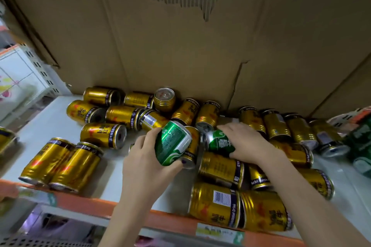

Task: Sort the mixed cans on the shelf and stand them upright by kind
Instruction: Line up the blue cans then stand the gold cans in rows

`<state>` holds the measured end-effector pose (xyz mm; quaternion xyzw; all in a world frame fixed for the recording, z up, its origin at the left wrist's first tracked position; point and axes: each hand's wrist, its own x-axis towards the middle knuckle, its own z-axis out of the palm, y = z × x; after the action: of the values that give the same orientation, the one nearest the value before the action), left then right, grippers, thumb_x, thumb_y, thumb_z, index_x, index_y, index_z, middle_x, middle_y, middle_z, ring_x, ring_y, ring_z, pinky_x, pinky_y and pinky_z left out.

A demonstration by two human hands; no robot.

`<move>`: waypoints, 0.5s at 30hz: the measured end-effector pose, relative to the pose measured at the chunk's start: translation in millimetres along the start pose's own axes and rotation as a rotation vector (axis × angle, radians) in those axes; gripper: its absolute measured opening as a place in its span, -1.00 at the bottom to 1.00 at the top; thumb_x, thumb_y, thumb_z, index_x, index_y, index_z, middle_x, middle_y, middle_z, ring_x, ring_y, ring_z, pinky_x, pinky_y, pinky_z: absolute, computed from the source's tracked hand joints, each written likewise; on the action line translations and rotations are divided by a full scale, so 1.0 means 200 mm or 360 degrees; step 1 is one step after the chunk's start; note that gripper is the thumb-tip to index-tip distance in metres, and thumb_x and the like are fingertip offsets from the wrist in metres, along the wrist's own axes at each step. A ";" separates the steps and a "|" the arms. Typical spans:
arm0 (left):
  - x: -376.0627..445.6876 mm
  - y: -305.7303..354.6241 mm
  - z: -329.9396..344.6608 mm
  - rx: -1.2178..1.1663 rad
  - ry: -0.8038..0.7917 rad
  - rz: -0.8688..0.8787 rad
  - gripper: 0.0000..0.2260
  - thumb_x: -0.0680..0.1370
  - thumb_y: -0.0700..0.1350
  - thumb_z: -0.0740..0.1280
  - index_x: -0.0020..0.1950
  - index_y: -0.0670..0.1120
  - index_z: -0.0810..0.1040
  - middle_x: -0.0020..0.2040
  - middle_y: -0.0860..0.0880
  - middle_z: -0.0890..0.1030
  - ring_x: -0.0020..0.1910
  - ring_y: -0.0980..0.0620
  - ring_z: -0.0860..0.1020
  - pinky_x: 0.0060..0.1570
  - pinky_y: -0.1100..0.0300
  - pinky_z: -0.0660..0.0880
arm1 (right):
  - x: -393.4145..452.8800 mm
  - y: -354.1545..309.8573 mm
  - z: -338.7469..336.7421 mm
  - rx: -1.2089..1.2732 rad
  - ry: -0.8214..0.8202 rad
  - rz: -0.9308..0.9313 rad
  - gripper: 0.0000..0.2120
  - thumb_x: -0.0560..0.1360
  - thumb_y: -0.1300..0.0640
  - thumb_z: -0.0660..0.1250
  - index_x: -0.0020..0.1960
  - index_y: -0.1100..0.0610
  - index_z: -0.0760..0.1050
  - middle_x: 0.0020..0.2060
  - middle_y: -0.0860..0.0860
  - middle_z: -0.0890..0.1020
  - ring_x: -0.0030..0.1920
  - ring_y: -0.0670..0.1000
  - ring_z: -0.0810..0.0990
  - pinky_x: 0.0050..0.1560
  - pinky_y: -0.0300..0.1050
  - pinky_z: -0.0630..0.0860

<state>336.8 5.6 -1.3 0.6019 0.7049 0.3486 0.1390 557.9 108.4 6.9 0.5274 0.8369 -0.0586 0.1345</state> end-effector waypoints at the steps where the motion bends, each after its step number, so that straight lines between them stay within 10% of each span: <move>1: 0.01 0.00 0.00 -0.0006 -0.0013 0.0012 -0.28 0.19 0.13 0.36 0.35 0.05 0.37 0.04 0.09 0.46 0.01 0.01 0.50 -0.07 0.09 0.49 | 0.00 0.00 0.00 0.0032 -0.0007 0.0002 -0.20 0.41 0.07 0.42 0.51 0.03 0.04 0.41 0.01 0.28 0.38 0.04 0.26 0.38 -0.05 0.23; 6: 0.06 0.00 -0.01 -0.0075 -0.0040 0.0101 -0.30 0.24 0.15 0.36 0.36 0.04 0.35 0.02 0.10 0.44 -0.02 0.04 0.49 -0.08 0.09 0.47 | -0.03 0.01 0.00 0.0215 0.0095 0.0040 -0.23 0.40 0.16 0.42 0.50 0.02 0.10 0.41 0.00 0.29 0.40 0.02 0.23 0.42 -0.05 0.20; 15: 0.06 0.16 0.05 -0.0441 -0.0167 0.0336 -0.27 0.30 0.20 0.38 0.40 -0.02 0.29 0.14 0.04 0.49 0.05 0.08 0.50 -0.03 0.15 0.50 | -0.40 0.05 -0.03 0.0254 0.1118 0.0383 -0.24 0.22 0.14 0.47 0.38 0.06 0.31 0.24 0.05 0.46 0.28 0.11 0.41 0.27 0.10 0.33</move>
<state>363.9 20.6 14.3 0.6651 0.5748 0.4230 0.2198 598.0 45.7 36.1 0.6186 0.7569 0.0771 -0.1963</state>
